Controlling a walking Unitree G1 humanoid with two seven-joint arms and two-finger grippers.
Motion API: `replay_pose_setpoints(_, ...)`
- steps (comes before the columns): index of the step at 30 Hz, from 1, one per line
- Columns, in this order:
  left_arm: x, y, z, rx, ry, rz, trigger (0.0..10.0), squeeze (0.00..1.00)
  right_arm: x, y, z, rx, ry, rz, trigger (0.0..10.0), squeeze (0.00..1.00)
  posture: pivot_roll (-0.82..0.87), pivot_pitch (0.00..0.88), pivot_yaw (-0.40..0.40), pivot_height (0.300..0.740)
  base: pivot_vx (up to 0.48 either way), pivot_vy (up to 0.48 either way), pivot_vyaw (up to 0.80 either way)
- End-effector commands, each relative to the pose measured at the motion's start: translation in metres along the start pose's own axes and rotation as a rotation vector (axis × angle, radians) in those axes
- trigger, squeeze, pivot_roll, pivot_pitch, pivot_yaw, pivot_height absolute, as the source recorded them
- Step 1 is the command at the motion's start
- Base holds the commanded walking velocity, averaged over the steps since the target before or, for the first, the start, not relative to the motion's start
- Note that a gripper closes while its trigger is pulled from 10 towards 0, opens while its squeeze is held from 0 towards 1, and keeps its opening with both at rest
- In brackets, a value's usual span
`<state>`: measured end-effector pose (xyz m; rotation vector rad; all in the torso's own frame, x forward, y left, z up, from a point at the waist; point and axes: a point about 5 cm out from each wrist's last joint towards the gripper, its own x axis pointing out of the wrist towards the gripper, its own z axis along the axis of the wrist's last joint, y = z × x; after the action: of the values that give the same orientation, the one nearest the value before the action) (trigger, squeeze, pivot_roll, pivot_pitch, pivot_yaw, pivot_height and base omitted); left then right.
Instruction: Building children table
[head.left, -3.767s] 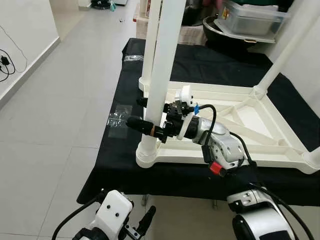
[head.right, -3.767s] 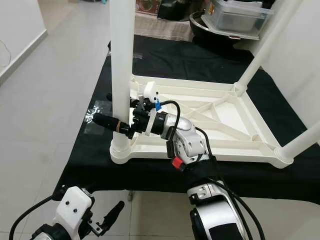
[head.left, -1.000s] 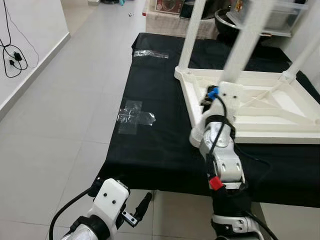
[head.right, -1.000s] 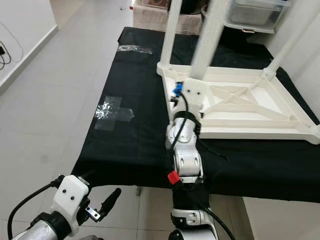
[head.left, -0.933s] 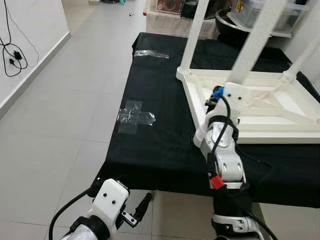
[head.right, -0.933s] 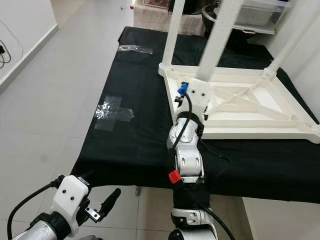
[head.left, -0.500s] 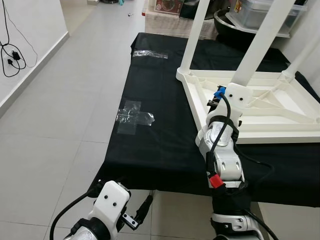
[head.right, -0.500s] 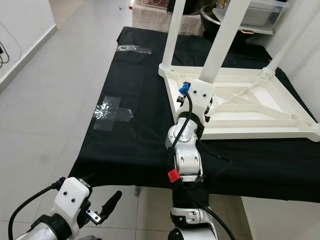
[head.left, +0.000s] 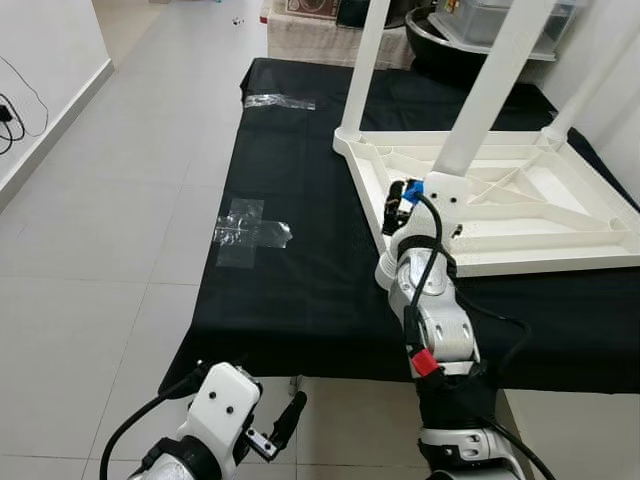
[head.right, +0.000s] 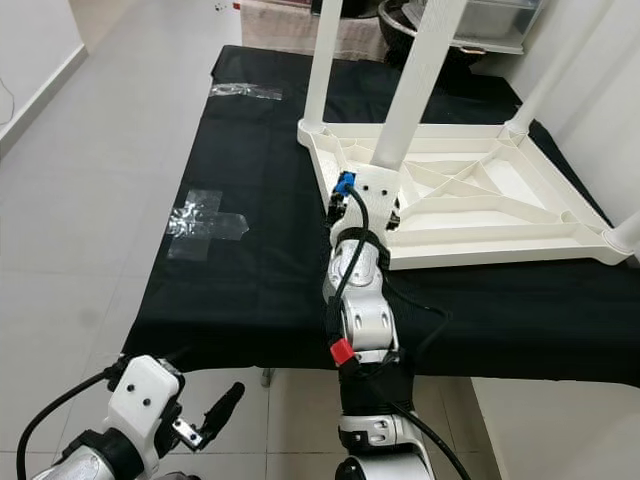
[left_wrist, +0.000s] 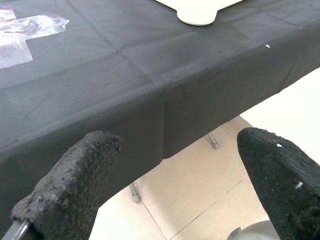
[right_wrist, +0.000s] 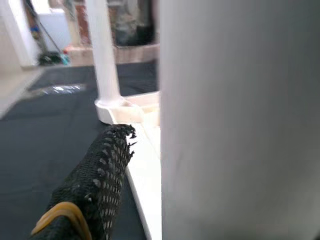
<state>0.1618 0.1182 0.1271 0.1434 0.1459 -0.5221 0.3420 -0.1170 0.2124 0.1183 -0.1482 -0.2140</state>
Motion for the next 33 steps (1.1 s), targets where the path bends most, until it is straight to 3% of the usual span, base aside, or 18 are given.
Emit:
replay_pose_setpoints(1,0.0,-0.002,-0.005,-0.008,0.022,-0.003,10.0,0.0,0.007,-0.008,0.007,0.025,-0.044,0.077,10.0,0.0,0.14,0.117,-0.131,0.74,0.0,0.0,0.0)
replay_pose_setpoints(2,0.0,-0.002,-0.005,-0.008,0.022,-0.003,10.0,0.0,0.007,-0.008,0.007,0.025,-0.044,0.077,10.0,0.0,0.14,0.117,-0.131,0.74,0.0,0.0,0.0)
replay_pose_setpoints(4,0.0,-0.002,-0.005,-0.008,0.022,-0.002,10.0,0.0,0.017,-0.024,0.012,-0.01,-0.069,0.114,10.0,0.0,0.14,0.119,-0.132,0.74,0.0,0.0,0.0)
replay_pose_setpoints(12,0.0,-0.001,-0.005,-0.003,0.021,-0.001,10.0,0.0,0.042,-0.042,0.019,0.023,-0.08,0.324,10.0,0.0,0.15,0.121,-0.134,0.74,0.0,0.0,0.0)
replay_pose_setpoints(14,0.0,-0.001,-0.005,-0.003,0.021,-0.001,10.0,0.0,0.042,-0.042,0.019,0.023,-0.08,0.324,10.0,0.0,0.15,0.121,-0.134,0.74,0.0,0.0,0.0)
replay_pose_setpoints(16,0.0,-0.002,-0.004,-0.001,0.02,0.0,10.0,0.0,0.05,-0.045,0.023,0.022,-0.079,0.463,10.0,0.0,0.15,0.123,-0.135,0.74,0.0,0.0,0.0)
replay_pose_setpoints(18,0.0,-0.002,-0.004,0.0,0.019,0.002,10.0,0.0,0.053,-0.039,0.022,0.045,-0.024,0.699,10.0,0.0,0.15,0.126,-0.137,0.74,0.0,0.0,0.0)
replay_pose_setpoints(20,0.0,-0.002,-0.004,0.0,0.019,0.002,10.0,0.0,0.053,-0.039,0.022,0.045,-0.024,0.699,10.0,0.0,0.15,0.126,-0.137,0.74,0.0,0.0,0.0)
replay_pose_setpoints(21,0.0,-0.002,-0.004,0.0,0.018,0.003,10.0,0.0,0.054,-0.038,0.021,0.032,0.009,0.814,10.0,0.0,0.16,0.129,-0.14,0.74,0.0,0.0,0.0)
replay_pose_setpoints(22,0.0,-0.002,-0.004,0.0,0.018,0.003,10.0,0.0,0.054,-0.038,0.021,0.032,0.009,0.814,10.0,0.0,0.16,0.129,-0.14,0.74,0.0,0.0,0.0)
replay_pose_setpoints(28,0.0,-0.002,-0.003,0.0,0.018,0.008,10.0,0.0,0.051,-0.033,0.022,0.064,0.097,1.137,10.0,0.0,0.16,0.131,-0.139,0.74,0.0,0.0,0.0)
replay_pose_setpoints(30,0.0,-0.002,-0.003,0.0,0.018,0.008,10.0,0.0,0.051,-0.033,0.022,0.064,0.097,1.137,10.0,0.0,0.16,0.131,-0.139,0.74,0.0,0.0,0.0)
replay_pose_setpoints(33,-0.001,-0.002,-0.004,0.0,0.019,0.005,10.0,0.0,0.049,-0.028,0.024,0.068,0.138,1.31,10.0,0.0,0.16,0.133,-0.14,0.74,0.0,0.0,0.0)
